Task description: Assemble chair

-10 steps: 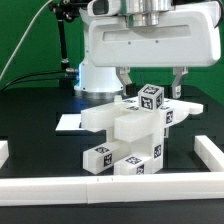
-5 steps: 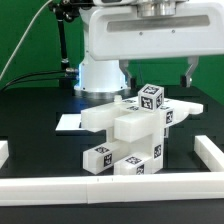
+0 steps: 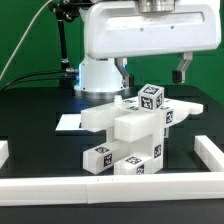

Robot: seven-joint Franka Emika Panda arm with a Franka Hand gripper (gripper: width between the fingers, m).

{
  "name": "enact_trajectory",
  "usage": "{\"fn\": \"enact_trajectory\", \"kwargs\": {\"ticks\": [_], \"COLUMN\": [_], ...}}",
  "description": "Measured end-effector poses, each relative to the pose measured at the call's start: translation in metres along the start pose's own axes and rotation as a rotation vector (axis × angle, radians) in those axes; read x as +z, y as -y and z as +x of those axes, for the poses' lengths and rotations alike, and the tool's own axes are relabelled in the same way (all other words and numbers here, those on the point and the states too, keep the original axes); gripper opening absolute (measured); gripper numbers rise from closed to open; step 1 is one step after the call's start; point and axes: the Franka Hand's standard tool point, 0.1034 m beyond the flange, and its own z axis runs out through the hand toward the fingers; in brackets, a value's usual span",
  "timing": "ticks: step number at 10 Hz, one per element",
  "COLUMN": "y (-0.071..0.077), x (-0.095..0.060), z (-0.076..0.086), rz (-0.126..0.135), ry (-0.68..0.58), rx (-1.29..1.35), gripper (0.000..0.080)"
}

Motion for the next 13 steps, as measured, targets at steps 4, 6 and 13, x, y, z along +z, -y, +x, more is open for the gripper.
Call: {"fn": "enact_trajectory", "kwargs": {"ticks": [4,6,13], "y": [0.000,-0.009,-0.010], "x": [0.008,0.012,0.014], "z": [-0.005,-0.001,0.000], "rz": [0.039,-0.001,-0.020], "ry": [0.066,0.007,-0.004], "rx": [-0.258,-0.379,-0.307], "gripper": [0.0649,0.0649,0.0284]}}
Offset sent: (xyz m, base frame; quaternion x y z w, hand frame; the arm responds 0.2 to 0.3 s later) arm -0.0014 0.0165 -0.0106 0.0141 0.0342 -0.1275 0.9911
